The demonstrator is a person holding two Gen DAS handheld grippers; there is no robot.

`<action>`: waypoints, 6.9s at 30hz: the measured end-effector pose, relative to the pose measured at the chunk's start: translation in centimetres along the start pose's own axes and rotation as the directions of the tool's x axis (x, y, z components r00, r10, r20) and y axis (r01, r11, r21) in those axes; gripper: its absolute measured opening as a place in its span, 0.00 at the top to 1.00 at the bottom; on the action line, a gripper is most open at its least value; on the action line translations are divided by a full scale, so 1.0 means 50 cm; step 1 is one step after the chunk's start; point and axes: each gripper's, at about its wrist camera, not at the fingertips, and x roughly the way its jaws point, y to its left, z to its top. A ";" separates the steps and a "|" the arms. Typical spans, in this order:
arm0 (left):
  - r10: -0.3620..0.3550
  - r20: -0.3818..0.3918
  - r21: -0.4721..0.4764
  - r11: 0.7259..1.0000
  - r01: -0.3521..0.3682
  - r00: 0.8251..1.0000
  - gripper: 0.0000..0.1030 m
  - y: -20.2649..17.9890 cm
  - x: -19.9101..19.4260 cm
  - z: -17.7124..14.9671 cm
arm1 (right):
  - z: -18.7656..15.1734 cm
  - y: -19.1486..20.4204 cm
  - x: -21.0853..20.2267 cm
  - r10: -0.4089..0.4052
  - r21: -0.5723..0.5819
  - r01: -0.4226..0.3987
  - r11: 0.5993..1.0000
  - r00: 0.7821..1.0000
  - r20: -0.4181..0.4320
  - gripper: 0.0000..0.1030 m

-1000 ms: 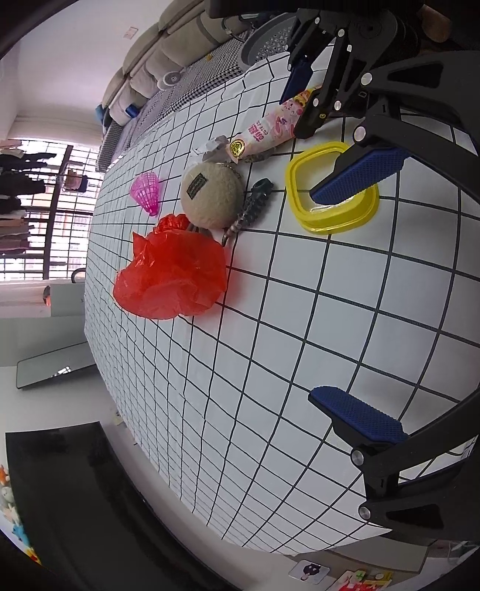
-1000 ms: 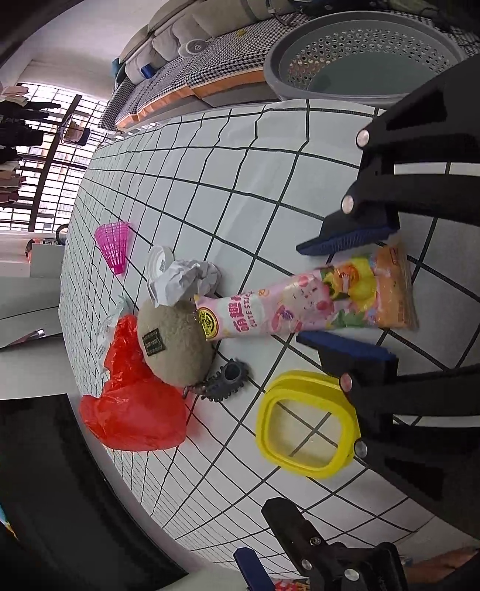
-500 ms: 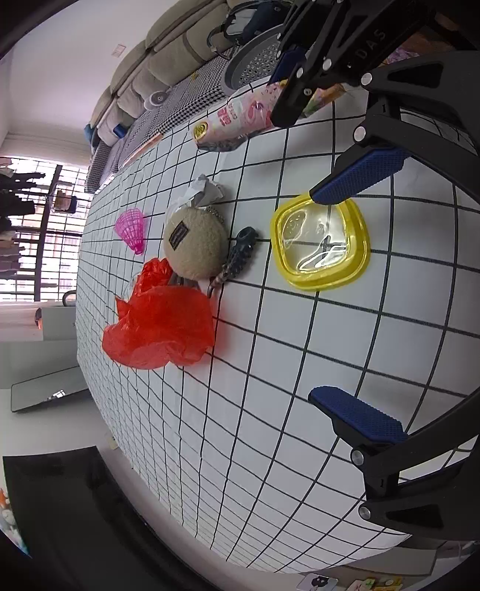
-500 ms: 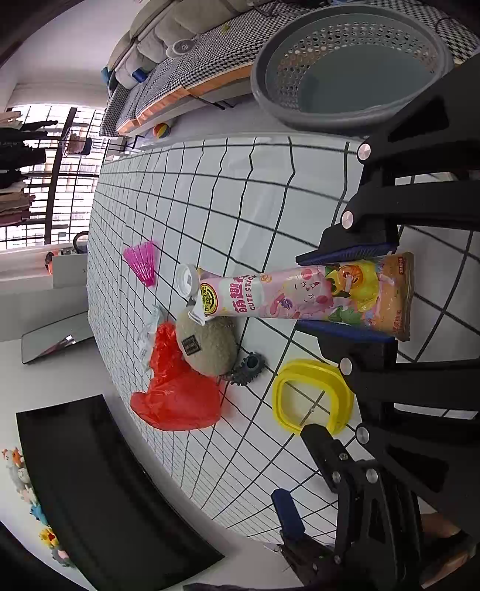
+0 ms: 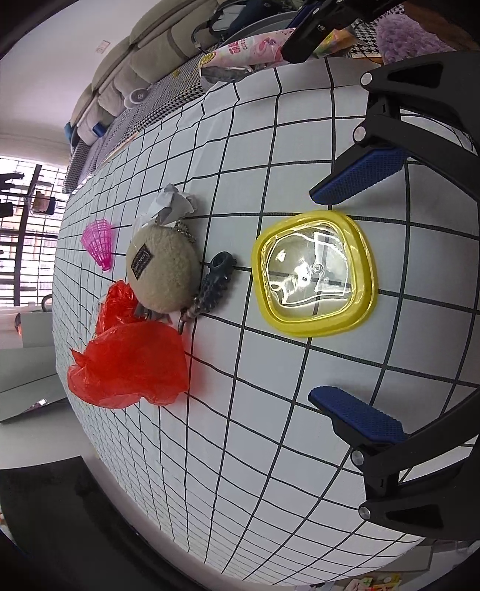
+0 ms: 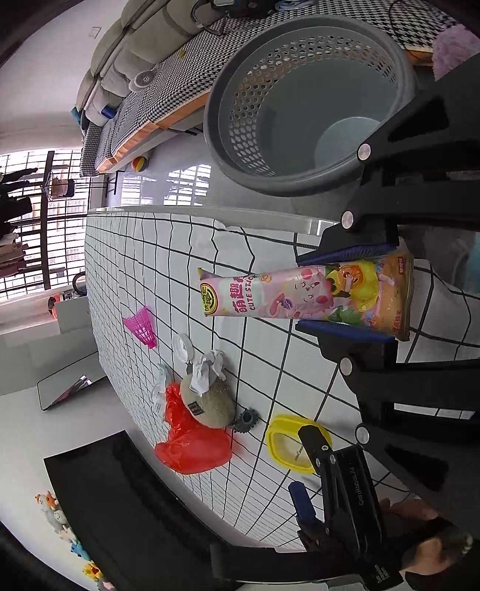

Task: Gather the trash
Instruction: 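Close the left tool on the yellow square ring while the right tool lifts the snack tube, then carry both items over the gray basket and open both tools to drop them, then withdraw both tools from the basket back over the table, then grasp the crumpled white paper with the right tool, then grasp the dark spiky toy with the left tool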

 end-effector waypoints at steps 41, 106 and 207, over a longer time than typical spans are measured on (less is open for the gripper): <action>-0.266 0.075 0.414 0.885 0.213 0.961 0.32 -0.466 -0.074 0.081 | -0.026 -0.354 -0.099 -0.242 0.279 0.227 0.933 0.970 0.020 0.71; -0.216 0.148 0.299 0.940 0.165 0.965 0.07 -0.370 -0.088 0.067 | -0.038 -0.286 -0.106 -0.169 0.207 0.151 0.967 0.983 0.073 0.32; 0.113 0.013 -0.042 0.993 -0.112 0.994 0.06 0.020 0.082 0.119 | 0.064 -0.012 0.070 0.080 -0.018 -0.080 0.997 0.997 0.015 0.73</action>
